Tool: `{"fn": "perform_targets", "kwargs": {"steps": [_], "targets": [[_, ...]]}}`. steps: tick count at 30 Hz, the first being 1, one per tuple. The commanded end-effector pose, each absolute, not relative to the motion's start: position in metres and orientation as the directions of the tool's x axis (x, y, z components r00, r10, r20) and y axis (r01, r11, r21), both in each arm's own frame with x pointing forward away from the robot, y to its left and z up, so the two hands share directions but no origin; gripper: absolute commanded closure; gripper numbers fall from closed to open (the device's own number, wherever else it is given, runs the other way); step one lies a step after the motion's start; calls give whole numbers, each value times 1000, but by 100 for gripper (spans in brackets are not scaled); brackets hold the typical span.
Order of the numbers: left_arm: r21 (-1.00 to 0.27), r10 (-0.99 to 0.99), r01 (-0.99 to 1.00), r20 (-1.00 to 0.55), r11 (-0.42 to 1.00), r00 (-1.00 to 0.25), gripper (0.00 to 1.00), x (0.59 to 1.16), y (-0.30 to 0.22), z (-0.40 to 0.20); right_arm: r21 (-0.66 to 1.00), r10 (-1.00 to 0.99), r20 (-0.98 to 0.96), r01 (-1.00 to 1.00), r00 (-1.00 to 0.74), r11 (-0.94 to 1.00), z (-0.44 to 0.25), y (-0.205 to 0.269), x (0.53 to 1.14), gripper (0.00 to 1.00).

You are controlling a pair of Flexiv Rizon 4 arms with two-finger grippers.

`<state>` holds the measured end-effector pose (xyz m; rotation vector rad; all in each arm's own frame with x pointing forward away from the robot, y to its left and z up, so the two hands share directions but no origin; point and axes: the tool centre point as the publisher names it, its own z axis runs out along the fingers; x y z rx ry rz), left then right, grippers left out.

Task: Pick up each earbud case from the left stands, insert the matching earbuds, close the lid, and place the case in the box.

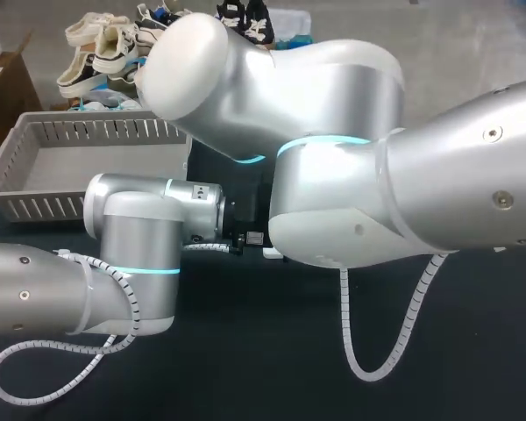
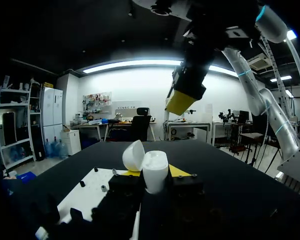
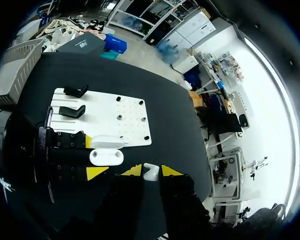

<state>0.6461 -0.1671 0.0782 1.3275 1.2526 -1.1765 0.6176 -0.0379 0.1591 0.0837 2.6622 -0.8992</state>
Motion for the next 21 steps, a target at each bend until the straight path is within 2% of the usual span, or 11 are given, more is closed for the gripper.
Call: {"fn": "perform_targets", "kwargs": {"steps": [1, 21], "targets": [[16, 102, 999, -995, -46, 21, 100, 647, -167, 77, -523, 75, -261, 207, -962, 827, 172, -36, 619, 100], [16, 102, 999, -995, -46, 21, 100, 647, -167, 77, -443, 97, -173, 165, -980, 881, 170, -19, 605, 100]]}}
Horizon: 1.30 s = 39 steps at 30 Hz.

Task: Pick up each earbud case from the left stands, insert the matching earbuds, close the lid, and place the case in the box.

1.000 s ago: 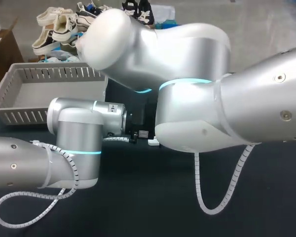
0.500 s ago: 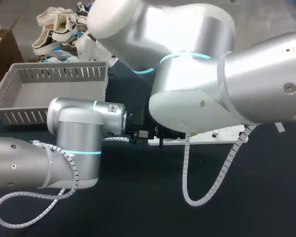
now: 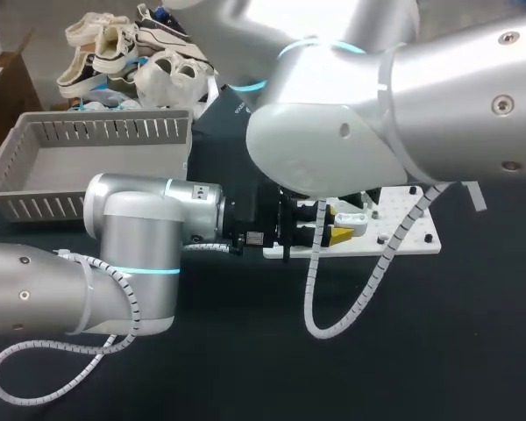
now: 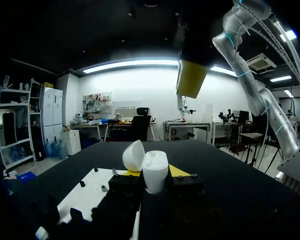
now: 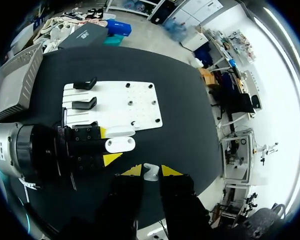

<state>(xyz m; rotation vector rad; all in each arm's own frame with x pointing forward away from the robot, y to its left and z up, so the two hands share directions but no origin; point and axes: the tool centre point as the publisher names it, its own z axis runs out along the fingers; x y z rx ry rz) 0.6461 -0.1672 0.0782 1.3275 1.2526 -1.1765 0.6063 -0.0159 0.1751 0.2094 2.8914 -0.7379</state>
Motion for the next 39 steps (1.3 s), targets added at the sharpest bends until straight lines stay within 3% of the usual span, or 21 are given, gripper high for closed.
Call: {"fn": "perform_targets", "kwargs": {"steps": [1, 39], "targets": [[16, 102, 999, -995, -46, 21, 100, 647, -167, 77, -434, 97, -167, 161, -981, 887, 169, -19, 606, 100], [16, 102, 999, -995, -46, 21, 100, 647, -167, 77, -302, 76, -169, 125, -983, 945, 147, -15, 622, 100]]}}
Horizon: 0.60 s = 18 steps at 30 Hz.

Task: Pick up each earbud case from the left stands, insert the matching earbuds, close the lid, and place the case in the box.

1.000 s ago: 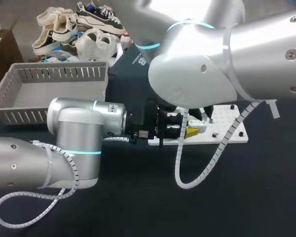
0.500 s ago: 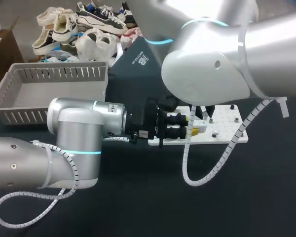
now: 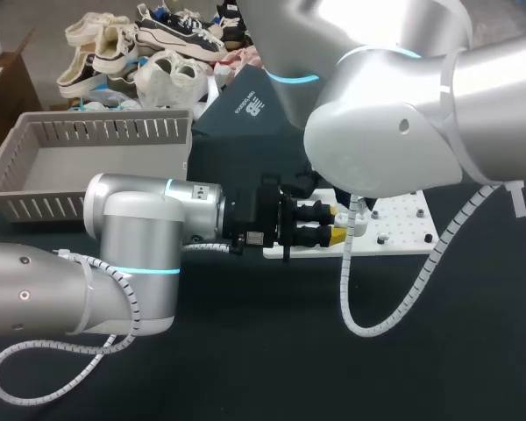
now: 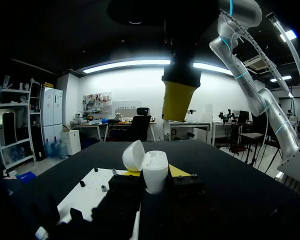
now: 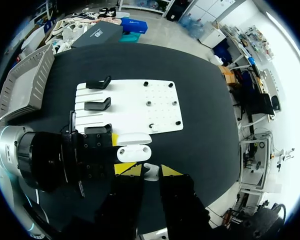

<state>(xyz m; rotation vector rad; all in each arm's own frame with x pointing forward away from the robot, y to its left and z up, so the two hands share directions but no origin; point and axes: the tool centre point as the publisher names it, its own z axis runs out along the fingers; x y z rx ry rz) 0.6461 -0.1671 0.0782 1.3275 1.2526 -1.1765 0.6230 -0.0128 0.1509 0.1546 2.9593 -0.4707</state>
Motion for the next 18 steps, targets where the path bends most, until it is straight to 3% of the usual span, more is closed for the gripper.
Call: {"fn": "perform_targets", "kwargs": {"steps": [1, 18], "targets": [[16, 102, 999, -995, -46, 21, 100, 647, -167, 77, -303, 75, -170, 125, -983, 945, 146, -15, 623, 100], [16, 102, 999, -995, -46, 21, 100, 647, -167, 77, -331, 83, -165, 135, -983, 934, 136, -14, 634, 100]]}}
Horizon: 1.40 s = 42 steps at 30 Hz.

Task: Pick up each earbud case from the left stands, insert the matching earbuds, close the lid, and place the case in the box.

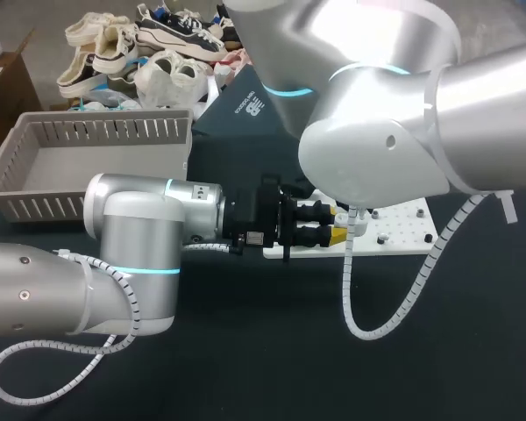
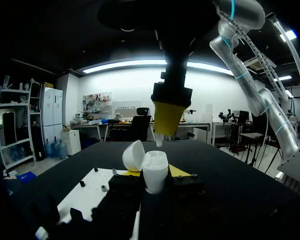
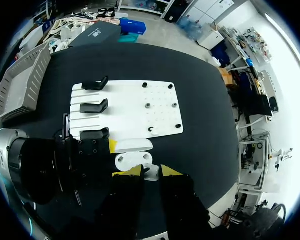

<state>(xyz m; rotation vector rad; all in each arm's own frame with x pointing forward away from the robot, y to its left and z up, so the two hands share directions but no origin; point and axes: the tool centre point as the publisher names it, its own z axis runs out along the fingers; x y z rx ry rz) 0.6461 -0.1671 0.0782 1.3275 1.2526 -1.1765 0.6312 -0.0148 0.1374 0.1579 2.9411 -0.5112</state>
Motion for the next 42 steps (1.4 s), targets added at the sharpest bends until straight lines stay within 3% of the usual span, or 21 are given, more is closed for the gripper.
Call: {"fn": "perform_targets", "kwargs": {"steps": [1, 41, 42], "targets": [[16, 102, 999, -995, -46, 21, 100, 647, -167, 77, -332, 84, -165, 136, -983, 933, 135, -14, 634, 100], [16, 102, 999, -995, -46, 21, 100, 647, -167, 77, -395, 99, -148, 151, -984, 906, 117, -16, 638, 100], [16, 102, 999, -995, -46, 21, 100, 647, -167, 77, -396, 100, -148, 152, -984, 906, 117, -16, 638, 85]]}}
